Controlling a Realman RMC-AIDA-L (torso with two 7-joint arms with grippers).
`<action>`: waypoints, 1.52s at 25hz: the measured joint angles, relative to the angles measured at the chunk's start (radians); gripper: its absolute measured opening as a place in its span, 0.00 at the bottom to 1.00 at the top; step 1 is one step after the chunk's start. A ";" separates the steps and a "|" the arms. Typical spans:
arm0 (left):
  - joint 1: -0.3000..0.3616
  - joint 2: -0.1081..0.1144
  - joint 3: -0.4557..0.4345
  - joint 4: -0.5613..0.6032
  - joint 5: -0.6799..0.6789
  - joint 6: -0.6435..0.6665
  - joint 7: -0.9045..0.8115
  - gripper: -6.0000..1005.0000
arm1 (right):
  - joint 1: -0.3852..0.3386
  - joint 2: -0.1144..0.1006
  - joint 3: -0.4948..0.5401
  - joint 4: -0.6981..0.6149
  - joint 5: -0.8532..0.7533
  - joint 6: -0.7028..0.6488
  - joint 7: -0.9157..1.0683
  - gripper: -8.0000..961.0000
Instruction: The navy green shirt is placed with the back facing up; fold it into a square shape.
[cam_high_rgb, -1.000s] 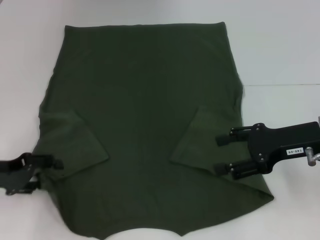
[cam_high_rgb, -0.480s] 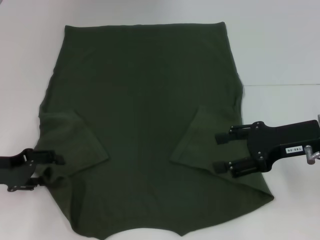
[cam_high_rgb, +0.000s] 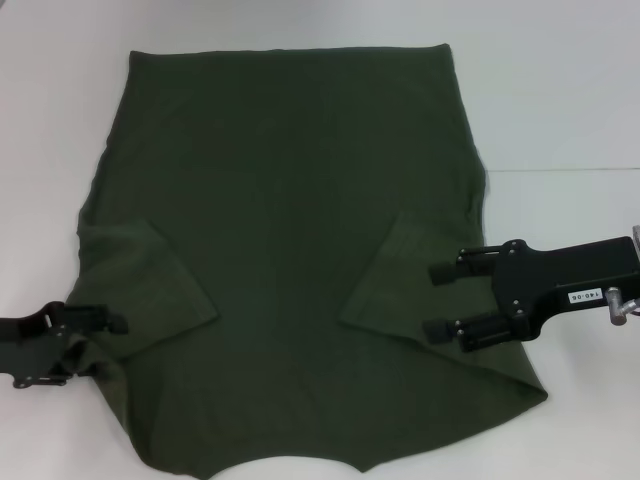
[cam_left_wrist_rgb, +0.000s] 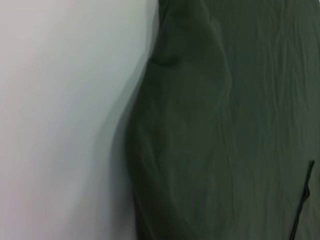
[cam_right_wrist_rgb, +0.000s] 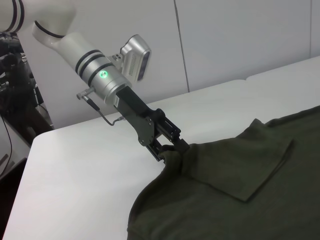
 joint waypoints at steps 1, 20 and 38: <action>0.001 0.001 -0.002 0.002 0.001 0.000 -0.001 0.78 | 0.000 0.000 0.000 0.000 0.000 0.001 0.000 0.94; 0.052 0.008 -0.011 0.066 -0.001 0.007 -0.025 0.73 | 0.003 0.002 0.001 0.000 0.002 0.014 0.000 0.94; 0.060 0.006 -0.010 0.066 0.009 -0.035 -0.065 0.41 | 0.003 0.010 0.006 -0.007 0.001 0.017 0.002 0.94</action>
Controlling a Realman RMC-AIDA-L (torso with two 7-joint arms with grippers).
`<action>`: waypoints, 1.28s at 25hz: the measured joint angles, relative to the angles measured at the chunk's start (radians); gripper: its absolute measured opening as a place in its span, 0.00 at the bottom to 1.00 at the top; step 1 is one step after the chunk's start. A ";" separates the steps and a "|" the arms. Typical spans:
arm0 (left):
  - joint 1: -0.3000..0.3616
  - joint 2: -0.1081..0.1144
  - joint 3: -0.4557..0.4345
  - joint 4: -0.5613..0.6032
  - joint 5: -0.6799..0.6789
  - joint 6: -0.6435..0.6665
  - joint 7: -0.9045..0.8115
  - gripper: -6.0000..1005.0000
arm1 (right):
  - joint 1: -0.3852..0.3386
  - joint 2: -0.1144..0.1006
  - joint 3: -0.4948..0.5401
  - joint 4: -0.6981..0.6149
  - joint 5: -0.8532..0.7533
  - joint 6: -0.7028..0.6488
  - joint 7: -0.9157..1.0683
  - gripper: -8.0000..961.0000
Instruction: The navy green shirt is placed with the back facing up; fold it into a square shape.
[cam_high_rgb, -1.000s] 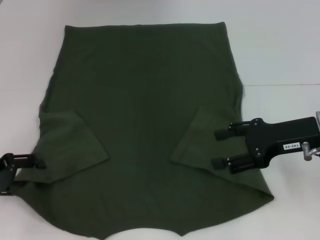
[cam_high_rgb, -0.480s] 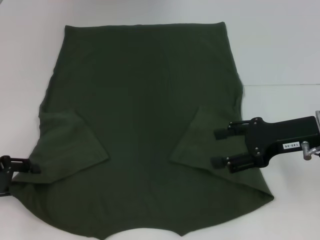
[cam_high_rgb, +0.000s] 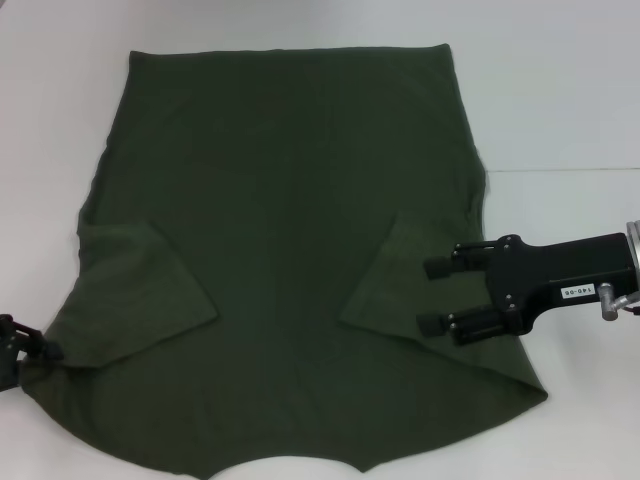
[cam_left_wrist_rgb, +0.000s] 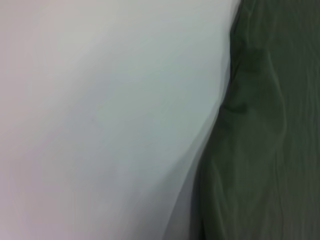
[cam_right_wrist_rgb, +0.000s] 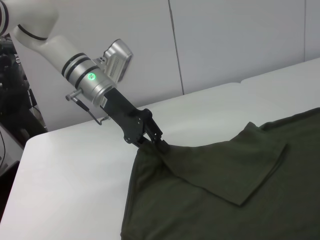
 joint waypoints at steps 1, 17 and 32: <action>0.000 0.001 0.000 0.000 0.000 0.000 0.001 0.38 | 0.000 0.001 0.001 0.000 0.000 0.000 0.002 0.94; -0.008 0.002 0.008 -0.005 -0.009 -0.004 0.028 0.01 | 0.003 -0.014 0.103 -0.054 -0.007 0.079 0.522 0.94; -0.043 -0.004 0.025 -0.014 -0.011 -0.010 0.080 0.02 | -0.021 -0.099 0.104 0.014 -0.251 0.099 1.131 0.94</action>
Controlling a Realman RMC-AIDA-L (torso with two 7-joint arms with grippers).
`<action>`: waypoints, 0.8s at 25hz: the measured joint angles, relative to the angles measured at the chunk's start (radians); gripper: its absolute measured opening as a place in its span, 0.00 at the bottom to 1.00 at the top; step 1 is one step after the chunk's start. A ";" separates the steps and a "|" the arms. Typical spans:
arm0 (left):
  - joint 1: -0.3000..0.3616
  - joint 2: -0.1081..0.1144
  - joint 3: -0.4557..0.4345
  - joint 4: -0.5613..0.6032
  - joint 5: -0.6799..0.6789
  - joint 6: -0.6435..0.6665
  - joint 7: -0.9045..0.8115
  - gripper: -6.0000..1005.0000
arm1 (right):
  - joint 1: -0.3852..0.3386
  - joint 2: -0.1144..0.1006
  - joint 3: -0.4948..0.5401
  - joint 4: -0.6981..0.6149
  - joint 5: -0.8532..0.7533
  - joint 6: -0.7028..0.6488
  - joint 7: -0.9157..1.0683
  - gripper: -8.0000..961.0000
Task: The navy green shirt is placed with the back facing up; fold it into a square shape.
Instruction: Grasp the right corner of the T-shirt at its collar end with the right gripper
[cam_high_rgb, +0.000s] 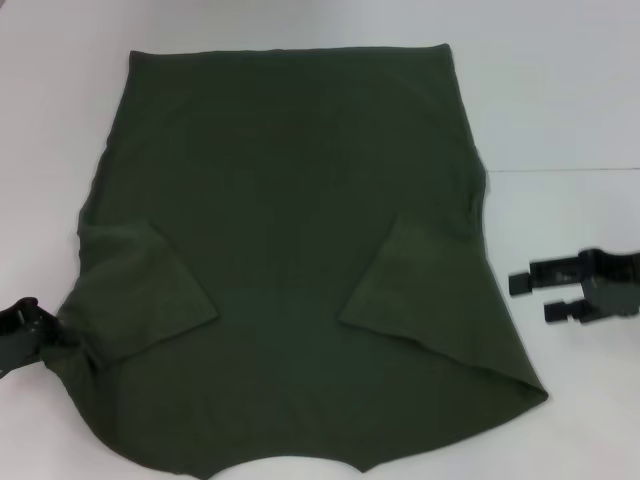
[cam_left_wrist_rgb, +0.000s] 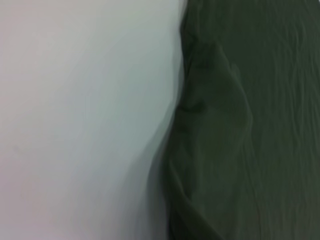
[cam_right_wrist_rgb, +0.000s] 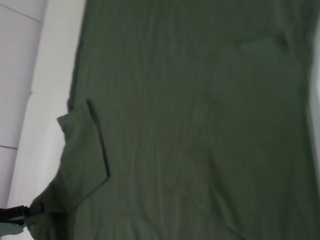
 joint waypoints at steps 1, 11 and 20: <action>-0.001 0.000 0.006 0.000 0.000 0.000 0.002 0.02 | -0.003 0.000 -0.001 0.006 -0.005 0.000 0.012 0.94; -0.010 -0.002 0.015 -0.005 0.000 -0.001 0.015 0.02 | -0.007 0.008 -0.005 0.040 -0.097 0.068 0.097 0.94; -0.020 -0.003 0.016 -0.010 0.000 0.000 0.029 0.02 | -0.002 0.027 -0.046 0.072 -0.105 0.132 0.098 0.94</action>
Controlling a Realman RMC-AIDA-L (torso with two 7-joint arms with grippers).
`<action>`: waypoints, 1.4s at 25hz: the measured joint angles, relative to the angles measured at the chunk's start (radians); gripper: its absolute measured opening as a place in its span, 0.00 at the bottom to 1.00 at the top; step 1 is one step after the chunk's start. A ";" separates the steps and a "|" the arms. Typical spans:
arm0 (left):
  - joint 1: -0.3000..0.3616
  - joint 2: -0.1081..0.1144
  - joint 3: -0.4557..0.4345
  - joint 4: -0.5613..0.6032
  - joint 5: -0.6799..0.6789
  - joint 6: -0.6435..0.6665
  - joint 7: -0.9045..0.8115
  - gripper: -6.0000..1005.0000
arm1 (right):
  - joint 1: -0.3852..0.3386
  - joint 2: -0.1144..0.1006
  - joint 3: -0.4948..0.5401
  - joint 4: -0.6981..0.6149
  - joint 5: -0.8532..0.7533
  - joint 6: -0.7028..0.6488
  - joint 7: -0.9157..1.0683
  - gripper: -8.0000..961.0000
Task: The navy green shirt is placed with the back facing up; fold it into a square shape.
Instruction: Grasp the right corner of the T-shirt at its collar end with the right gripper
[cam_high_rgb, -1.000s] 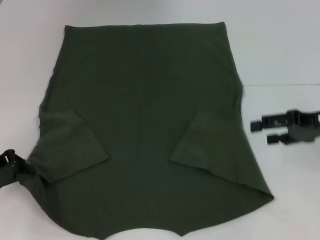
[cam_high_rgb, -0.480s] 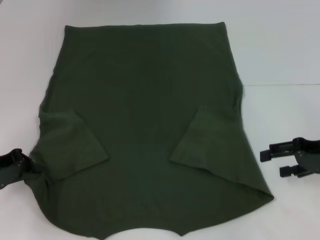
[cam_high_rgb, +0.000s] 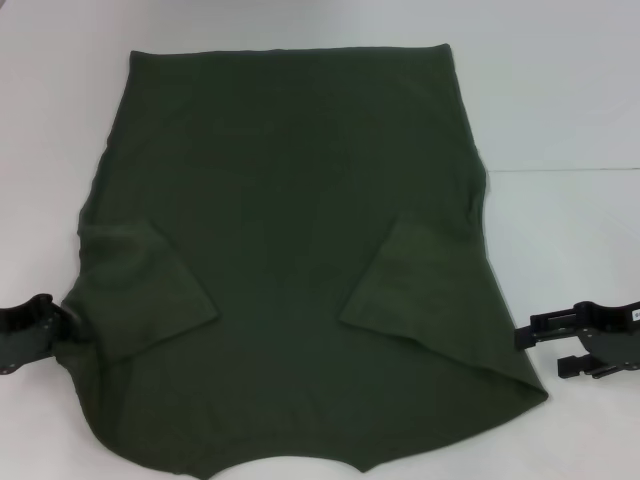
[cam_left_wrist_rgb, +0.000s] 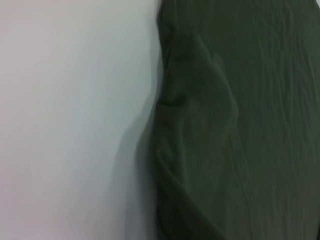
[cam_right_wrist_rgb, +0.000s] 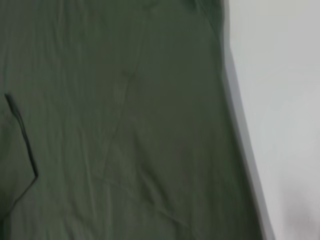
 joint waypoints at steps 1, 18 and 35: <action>-0.001 0.000 0.000 -0.002 0.000 0.000 0.002 0.02 | 0.001 0.002 -0.004 0.003 0.000 0.005 0.000 0.94; -0.009 -0.001 0.000 -0.007 0.000 -0.002 0.005 0.02 | 0.017 0.033 -0.047 0.007 -0.001 0.046 -0.010 0.94; -0.004 -0.001 0.000 -0.008 -0.026 -0.001 0.018 0.02 | 0.037 0.061 -0.060 0.007 -0.001 0.057 -0.011 0.94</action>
